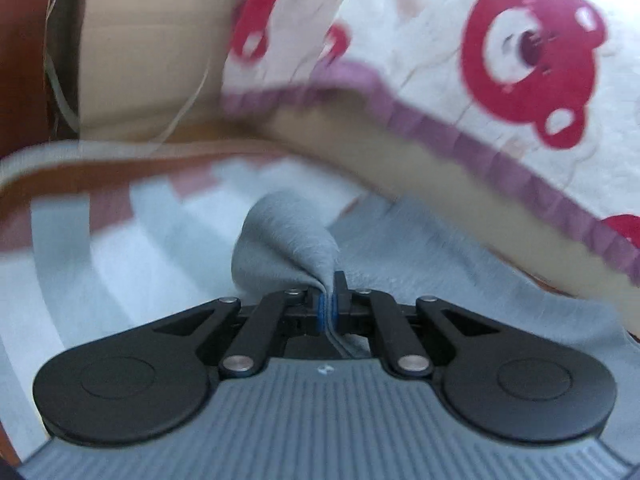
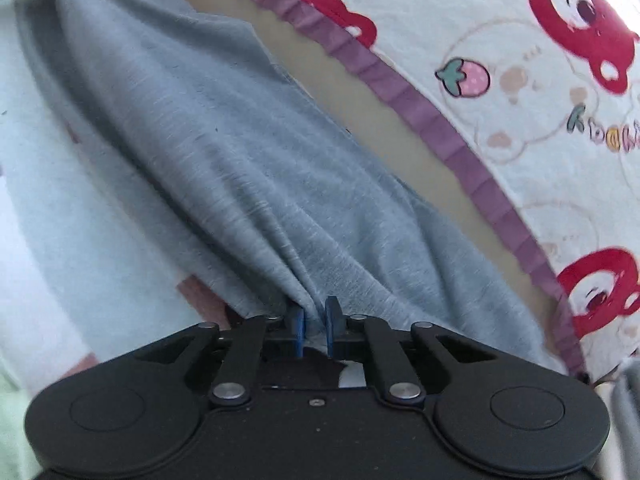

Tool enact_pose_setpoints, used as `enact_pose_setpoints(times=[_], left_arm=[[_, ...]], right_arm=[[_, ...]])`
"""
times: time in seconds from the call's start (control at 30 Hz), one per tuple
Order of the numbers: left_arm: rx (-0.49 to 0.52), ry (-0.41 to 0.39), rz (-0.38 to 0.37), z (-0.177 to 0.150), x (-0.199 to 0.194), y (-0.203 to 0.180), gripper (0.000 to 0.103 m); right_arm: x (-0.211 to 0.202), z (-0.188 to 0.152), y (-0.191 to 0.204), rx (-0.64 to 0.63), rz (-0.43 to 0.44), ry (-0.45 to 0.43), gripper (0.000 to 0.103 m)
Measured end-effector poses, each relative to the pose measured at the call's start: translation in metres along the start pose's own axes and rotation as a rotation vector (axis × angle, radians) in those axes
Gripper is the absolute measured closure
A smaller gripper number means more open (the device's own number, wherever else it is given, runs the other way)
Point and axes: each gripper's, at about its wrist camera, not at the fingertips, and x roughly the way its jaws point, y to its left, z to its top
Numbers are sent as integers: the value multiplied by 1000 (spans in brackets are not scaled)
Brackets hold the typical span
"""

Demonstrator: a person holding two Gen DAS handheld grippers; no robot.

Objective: Fold clothes

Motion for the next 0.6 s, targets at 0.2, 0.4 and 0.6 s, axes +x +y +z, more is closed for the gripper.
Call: enact_pose_setpoints(times=[0.2,0.4,0.6], left_arm=[[-177,131,34,-23,20,40,97],[-264,156,-15,-18,16,64,100],[-126,122,71,-7,2,43,99]], right_arm=[[-10,-3,4,-9,48,48,96],[-9,-8,5,3,74,55,96],[-7,-14,-3,62,114,49,95]])
